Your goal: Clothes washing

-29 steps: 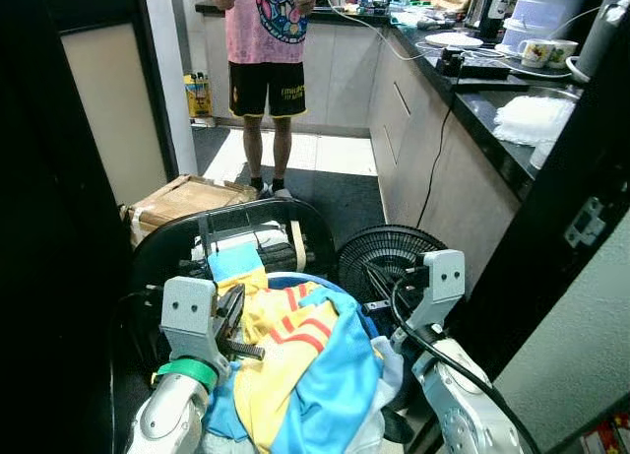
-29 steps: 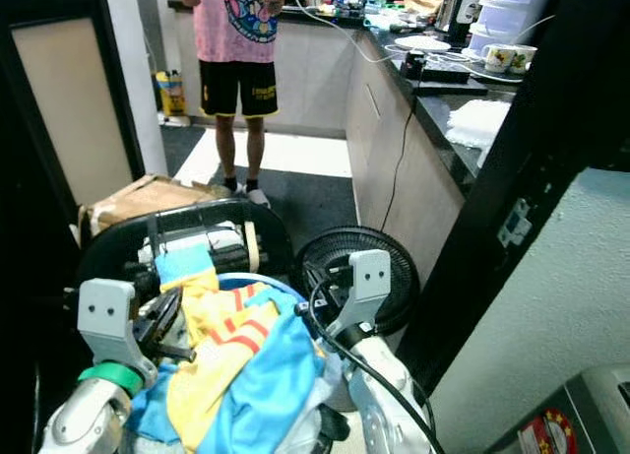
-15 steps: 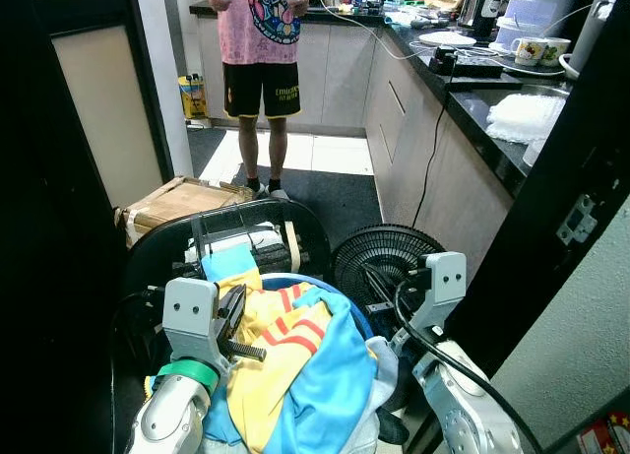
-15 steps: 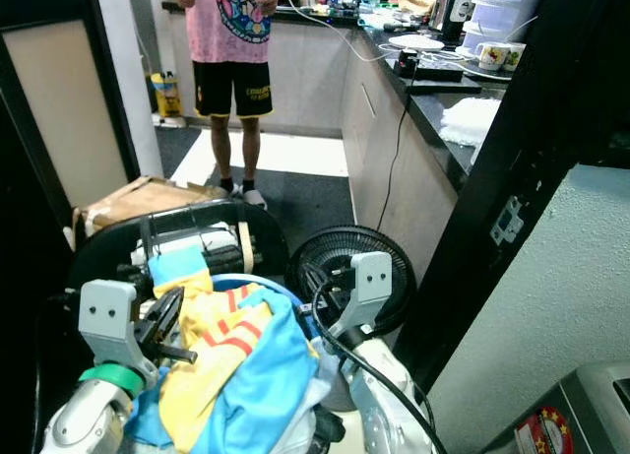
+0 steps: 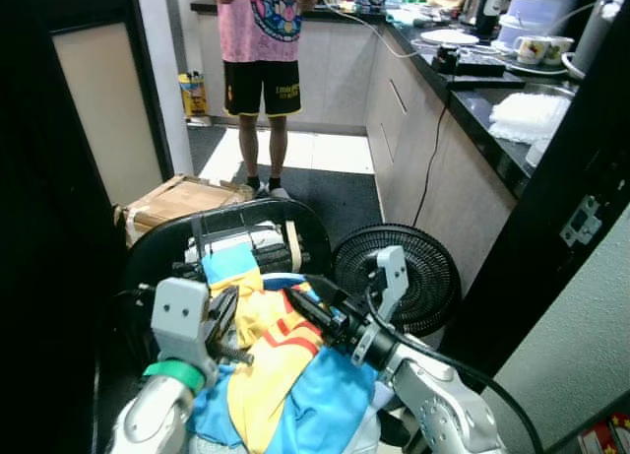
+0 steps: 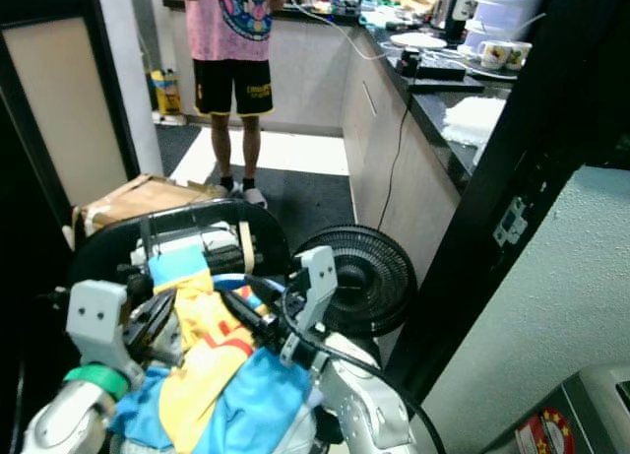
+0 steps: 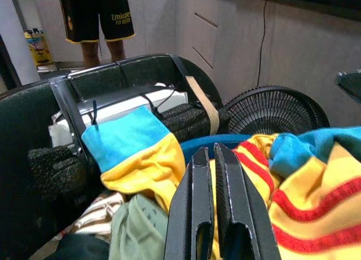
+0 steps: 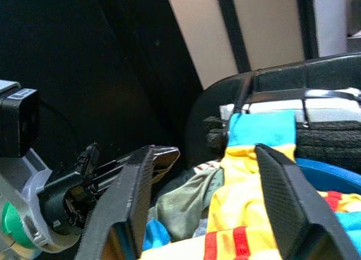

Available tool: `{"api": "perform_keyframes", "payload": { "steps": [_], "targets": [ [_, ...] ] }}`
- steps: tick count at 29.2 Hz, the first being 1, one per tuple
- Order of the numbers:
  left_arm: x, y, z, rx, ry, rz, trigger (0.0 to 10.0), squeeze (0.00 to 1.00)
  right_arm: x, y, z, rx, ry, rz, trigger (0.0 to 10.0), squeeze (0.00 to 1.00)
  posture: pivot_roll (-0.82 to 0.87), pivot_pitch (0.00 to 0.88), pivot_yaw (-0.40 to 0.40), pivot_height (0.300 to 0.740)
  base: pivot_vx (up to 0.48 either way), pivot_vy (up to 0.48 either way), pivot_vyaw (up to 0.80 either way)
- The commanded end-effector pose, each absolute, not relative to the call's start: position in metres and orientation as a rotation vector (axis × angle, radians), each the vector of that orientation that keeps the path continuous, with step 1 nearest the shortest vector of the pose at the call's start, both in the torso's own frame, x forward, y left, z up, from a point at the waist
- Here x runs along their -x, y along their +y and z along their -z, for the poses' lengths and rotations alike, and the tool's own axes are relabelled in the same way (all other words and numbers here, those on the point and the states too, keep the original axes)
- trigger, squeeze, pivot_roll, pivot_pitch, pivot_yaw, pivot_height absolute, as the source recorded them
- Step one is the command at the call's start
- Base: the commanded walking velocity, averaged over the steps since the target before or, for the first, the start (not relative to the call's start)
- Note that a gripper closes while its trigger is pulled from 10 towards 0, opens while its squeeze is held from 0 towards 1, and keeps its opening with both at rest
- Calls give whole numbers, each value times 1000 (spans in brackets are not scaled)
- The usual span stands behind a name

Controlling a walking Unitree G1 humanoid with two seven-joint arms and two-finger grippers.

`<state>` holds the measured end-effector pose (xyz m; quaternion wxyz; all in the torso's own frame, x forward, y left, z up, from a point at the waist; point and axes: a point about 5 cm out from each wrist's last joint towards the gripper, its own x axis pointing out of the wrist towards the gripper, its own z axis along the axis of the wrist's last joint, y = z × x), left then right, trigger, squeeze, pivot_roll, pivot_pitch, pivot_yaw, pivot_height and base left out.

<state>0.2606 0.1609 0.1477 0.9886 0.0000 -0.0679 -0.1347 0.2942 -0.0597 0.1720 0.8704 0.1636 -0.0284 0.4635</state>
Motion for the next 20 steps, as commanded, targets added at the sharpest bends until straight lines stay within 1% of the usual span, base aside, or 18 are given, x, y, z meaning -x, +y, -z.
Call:
{"api": "perform_keyframes", "payload": {
  "steps": [1, 2, 3, 4, 6, 7, 9, 10, 13, 15, 20],
  "targets": [
    [-254, 165, -147, 11, -116, 299, 10000, 0, -294, -65, -164, -316, -16, -920, 10000, 1000, -8, 26, 0, 740, 0, 0, 0],
    [-252, 166, -146, 12, -109, 306, 10000, 0, -297, -70, -160, -293, 2, -870, 10000, 1000, -8, 26, 0, 740, 0, 0, 0],
    [-252, 166, -146, 12, -109, 306, 10000, 0, -297, -70, -160, -293, 2, -870, 10000, 1000, -8, 26, 0, 740, 0, 0, 0],
    [-250, 169, -146, 11, -99, 327, 10000, 0, -300, -78, -157, -304, 9, -811, 10000, 1000, -6, 28, 0, 740, 0, 0, 0],
    [-250, 169, -146, 11, -99, 327, 10000, 0, -300, -78, -157, -304, 9, -811, 10000, 1000, -6, 28, 0, 740, 0, 0, 0],
    [-241, 174, -150, -7, -87, 387, 10000, 0, -300, -92, -156, -340, 9, -768, 10000, 1000, -11, 31, 9, 740, 0, 0, 0],
    [-236, 176, -151, -26, -87, 411, 10000, 0, -299, -95, -155, -350, 10, -771, 10000, 1000, -12, 30, 11, 740, 0, 0, 0],
    [-226, 181, -152, -64, -83, 432, 10000, 0, -295, -97, -155, -350, 15, -786, 10000, 1000, -13, 30, 18, 740, 0, 0, 0],
    [-221, 185, -150, -72, -77, 424, 10000, 0, -293, -98, -154, -351, 20, -789, 10000, 1000, -13, 30, 20, 740, 0, 0, 0],
    [-218, 190, -143, -86, -55, 380, 10000, 0, -292, -97, -152, -353, 27, -789, 10000, 1000, -10, 29, 21, 740, 0, 0, 0],
    [-215, 191, -132, -104, -32, 310, 10000, 0, -288, -92, -149, -347, 41, -802, 10000, 1000, -8, 24, 20, 740, 0, 0, 0]
  ]
}}
